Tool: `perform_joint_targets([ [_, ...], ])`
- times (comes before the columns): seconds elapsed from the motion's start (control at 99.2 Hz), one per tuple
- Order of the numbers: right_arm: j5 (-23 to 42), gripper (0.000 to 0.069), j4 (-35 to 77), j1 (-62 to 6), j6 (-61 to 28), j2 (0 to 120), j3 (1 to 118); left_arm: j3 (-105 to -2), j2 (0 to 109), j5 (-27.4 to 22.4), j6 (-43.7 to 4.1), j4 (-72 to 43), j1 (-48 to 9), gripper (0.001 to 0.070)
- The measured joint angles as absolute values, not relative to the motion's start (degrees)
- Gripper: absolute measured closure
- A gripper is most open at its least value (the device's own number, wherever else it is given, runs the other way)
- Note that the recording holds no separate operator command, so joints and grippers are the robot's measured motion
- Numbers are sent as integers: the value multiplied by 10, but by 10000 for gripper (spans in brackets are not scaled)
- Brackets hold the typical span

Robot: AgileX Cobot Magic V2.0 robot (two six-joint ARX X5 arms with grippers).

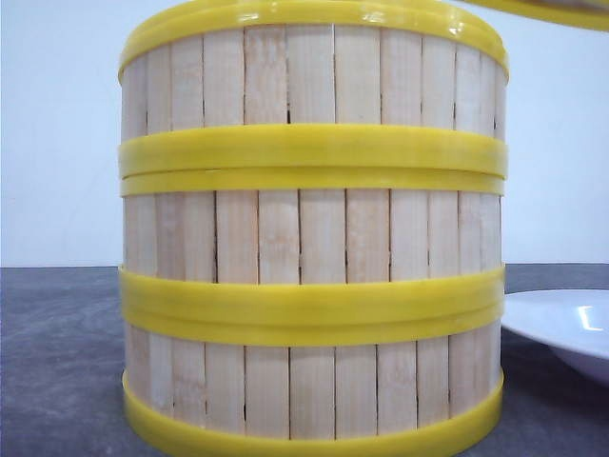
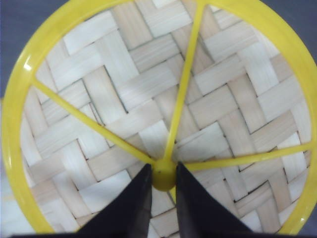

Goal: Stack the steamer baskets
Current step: 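Lift the lid and lower it onto the top of the stack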

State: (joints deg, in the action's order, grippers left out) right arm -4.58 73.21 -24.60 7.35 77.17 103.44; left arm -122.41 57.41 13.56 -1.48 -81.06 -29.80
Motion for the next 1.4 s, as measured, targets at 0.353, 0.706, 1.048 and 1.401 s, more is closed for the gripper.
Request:
perform_joint_targets([
  [0.353,-46,640,774,-391,90,936,1074,-1224,574,136,-15,-811,-298,122],
  [0.706,-58,641,774,-448,90,965,1081,-1224,574,136,-15,-812,-298,122],
  [1.048,-43,641,774,-495,91,965,1083,-1224,574,136,-15,-812,-298,122],
  [1.401,-35,641,774,-507,95,965,1083,-1224,574,136,-15,-813,-298,122],
])
